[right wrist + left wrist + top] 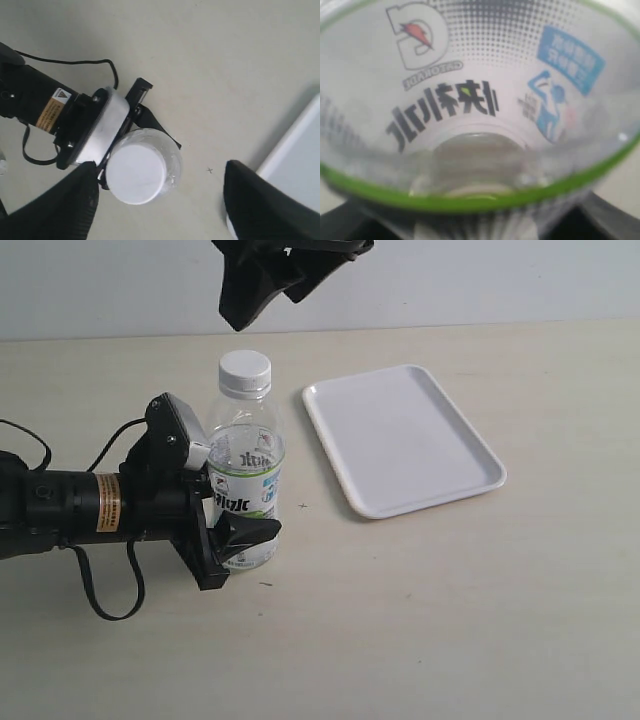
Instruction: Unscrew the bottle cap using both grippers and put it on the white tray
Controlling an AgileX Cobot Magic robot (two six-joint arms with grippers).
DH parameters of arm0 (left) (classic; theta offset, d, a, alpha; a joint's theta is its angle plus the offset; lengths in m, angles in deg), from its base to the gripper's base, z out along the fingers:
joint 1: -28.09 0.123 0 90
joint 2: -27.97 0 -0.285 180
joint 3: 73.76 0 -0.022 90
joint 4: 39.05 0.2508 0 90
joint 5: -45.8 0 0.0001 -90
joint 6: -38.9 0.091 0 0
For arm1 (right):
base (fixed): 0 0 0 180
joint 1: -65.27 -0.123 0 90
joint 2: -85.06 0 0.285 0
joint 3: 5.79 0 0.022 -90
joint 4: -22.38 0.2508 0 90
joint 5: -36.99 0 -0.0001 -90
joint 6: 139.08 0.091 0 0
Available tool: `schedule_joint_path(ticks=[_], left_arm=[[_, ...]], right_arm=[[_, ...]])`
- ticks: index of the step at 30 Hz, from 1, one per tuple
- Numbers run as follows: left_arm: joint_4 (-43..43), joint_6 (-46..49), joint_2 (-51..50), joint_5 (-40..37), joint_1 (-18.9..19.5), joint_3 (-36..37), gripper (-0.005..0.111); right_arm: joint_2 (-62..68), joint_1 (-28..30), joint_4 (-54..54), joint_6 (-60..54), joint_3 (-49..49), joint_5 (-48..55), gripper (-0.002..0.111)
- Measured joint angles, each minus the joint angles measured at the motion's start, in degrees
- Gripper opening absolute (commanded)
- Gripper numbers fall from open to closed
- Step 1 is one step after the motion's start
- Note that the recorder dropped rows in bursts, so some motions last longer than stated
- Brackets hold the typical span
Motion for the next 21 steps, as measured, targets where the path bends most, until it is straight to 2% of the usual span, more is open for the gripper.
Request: schedule_joint_path(ticks=[21], left_arm=[[0.0, 0.0, 0.0, 0.0, 0.0, 0.0, 0.0]], right_arm=[[4.0, 0.0, 2.1, -0.7, 0.0, 0.0, 0.071]])
